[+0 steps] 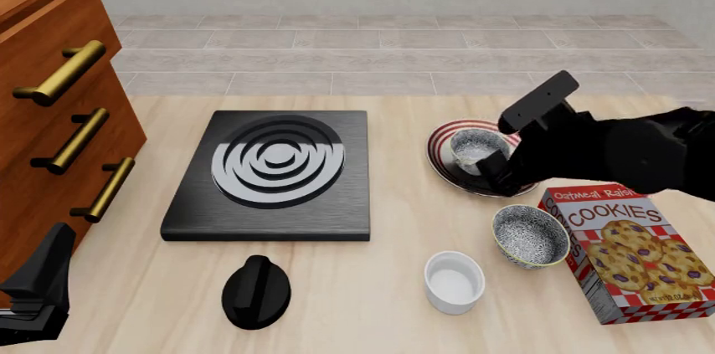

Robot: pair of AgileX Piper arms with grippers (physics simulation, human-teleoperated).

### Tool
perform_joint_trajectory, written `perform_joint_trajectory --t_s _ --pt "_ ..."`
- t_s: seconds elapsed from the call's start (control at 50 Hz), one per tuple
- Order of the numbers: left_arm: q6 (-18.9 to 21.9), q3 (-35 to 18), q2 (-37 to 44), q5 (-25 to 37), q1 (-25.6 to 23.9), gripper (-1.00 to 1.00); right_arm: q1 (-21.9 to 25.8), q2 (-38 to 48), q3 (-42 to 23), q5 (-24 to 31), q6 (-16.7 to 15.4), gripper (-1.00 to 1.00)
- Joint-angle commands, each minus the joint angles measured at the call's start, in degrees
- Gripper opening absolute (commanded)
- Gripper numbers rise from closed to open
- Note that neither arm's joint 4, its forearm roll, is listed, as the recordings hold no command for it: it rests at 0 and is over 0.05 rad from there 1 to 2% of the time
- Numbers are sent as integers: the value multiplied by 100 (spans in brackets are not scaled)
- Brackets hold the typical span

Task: Pick the akita bowl from table center and place it on the plate.

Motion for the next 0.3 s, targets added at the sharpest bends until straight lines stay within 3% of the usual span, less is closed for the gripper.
perform_joint_trajectory --t_s 0.02,0.1,0.12,0.3 --pt "0 0 0 0 0 100 206 -1462 701 -124 422 100" --pt "0 0 0 0 0 100 299 -2069 1177 -481 671 100" --pt "0 0 0 0 0 100 337 -2286 1255 -495 877 100" --pt "0 0 0 0 0 100 621 -3508 1761 -454 1098 100"
